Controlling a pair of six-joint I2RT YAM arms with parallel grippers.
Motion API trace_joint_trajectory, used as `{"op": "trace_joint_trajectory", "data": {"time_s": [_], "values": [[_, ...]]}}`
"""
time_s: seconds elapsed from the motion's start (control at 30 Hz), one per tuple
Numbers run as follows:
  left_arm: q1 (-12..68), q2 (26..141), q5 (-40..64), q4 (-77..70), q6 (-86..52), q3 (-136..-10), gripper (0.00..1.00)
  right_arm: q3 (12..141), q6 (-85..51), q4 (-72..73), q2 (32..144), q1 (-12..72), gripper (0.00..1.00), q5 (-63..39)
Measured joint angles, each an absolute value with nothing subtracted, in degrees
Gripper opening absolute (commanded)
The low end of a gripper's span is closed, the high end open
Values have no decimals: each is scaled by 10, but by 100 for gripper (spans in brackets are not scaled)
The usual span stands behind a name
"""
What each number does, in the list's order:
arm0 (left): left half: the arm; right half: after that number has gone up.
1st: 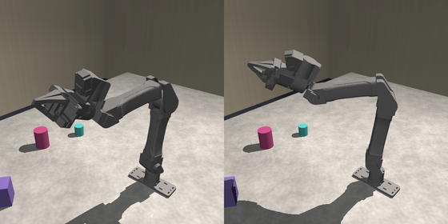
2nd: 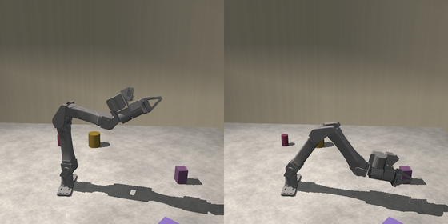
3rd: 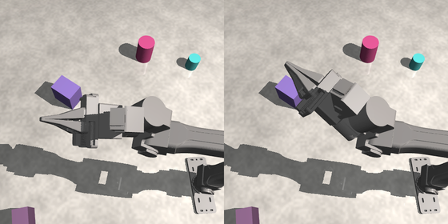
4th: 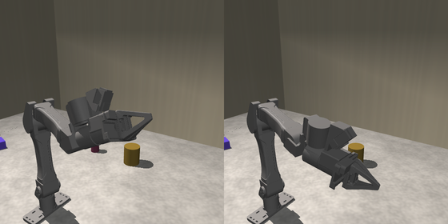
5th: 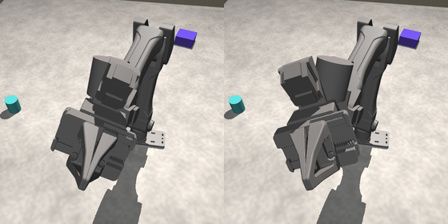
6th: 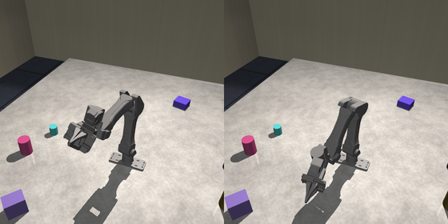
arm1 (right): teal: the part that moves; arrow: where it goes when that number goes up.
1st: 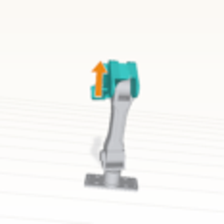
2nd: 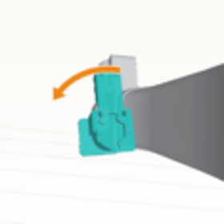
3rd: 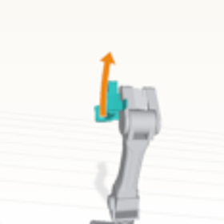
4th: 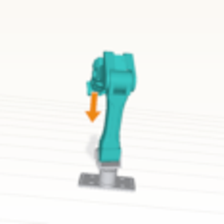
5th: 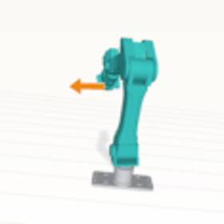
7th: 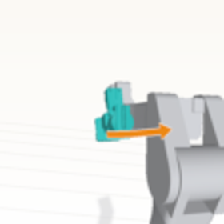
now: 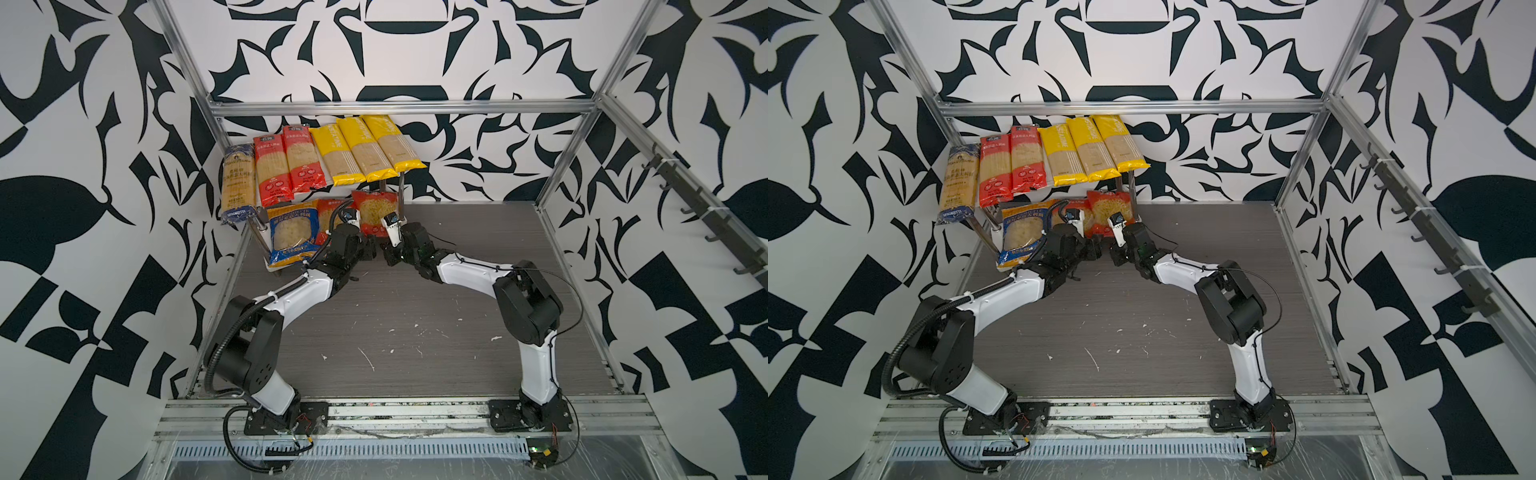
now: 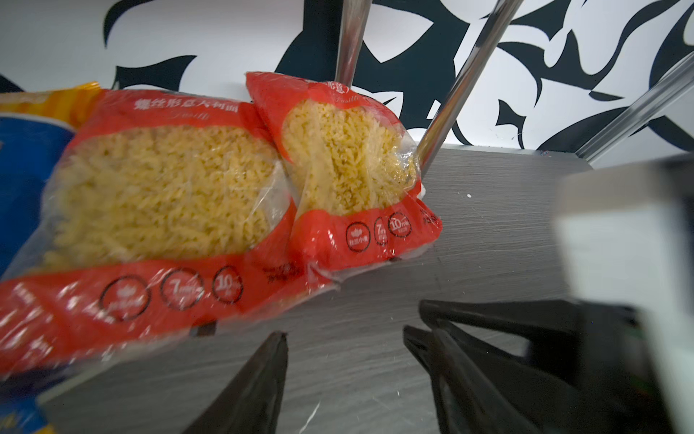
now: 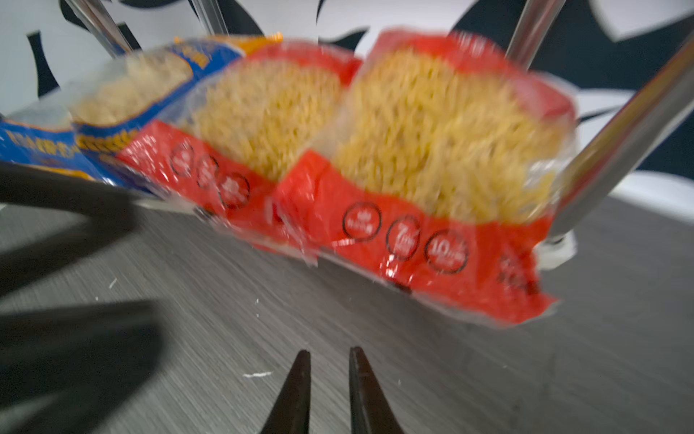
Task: Arrange pasta packages on shelves
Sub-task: Rotate the pasta bag at the shelf.
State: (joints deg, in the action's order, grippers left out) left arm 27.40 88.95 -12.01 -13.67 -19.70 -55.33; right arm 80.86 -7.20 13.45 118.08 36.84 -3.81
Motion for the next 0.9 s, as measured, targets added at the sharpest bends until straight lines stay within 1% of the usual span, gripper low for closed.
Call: {"op": "trace_joint_trajectory", "data": {"time_s": [0.3,0.4,0.57,0.63,0.73,0.9], "values": [[277,808,-142,-125,-226,-479,63,906,-76,83,1258,331,23,-39],[279,784,-149,-115,-235,-452,63,937,-65,69,1265,327,23,-26],[281,739,-160,-98,-244,-415,64,942,-56,49,1260,329,24,-18],[281,715,-167,-86,-245,-402,64,924,-56,49,1249,332,24,-19],[282,680,-176,-74,-245,-385,64,857,-57,54,1203,339,25,-20],[282,606,-202,-49,-244,-342,65,727,-68,64,1089,350,25,-13]]}}
